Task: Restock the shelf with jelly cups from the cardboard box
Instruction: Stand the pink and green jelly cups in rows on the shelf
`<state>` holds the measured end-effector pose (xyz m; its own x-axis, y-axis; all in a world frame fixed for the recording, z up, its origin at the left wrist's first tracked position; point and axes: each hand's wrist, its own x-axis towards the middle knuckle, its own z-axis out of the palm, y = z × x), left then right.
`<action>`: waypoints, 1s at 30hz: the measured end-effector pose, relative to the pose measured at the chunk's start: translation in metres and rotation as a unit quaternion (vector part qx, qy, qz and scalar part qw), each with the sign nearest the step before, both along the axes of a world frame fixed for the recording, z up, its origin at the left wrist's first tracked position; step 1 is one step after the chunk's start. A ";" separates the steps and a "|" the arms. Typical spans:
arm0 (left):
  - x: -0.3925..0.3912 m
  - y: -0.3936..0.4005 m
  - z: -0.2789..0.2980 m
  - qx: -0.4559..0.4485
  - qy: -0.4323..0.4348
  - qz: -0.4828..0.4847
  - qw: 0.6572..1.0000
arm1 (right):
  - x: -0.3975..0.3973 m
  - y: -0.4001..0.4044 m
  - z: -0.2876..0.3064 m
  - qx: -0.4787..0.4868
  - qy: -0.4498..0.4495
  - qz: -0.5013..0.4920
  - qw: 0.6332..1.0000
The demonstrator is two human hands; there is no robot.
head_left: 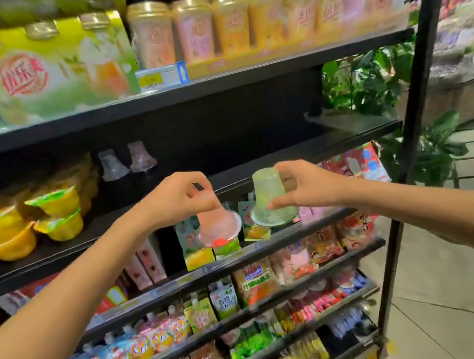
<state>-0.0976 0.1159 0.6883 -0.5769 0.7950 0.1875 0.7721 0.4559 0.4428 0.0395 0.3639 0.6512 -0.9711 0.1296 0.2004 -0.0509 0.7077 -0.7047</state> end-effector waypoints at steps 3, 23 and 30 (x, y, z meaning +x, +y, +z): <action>0.009 0.014 0.005 -0.008 0.007 0.022 1.000 | 0.006 0.017 0.012 -0.023 0.013 0.017 1.000; 0.029 0.043 0.043 -0.036 0.045 0.147 0.988 | -0.010 0.064 0.036 -0.017 0.026 0.054 0.998; -0.019 0.040 0.047 -0.029 0.058 0.158 0.985 | -0.056 0.063 0.040 0.005 0.013 0.059 0.998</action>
<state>-0.1164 0.1555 0.7352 -0.7752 0.5900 0.2259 0.6308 0.7039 0.3265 -0.0165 0.4268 0.6916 -0.9739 0.0124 0.2268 -0.1528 0.7033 -0.6943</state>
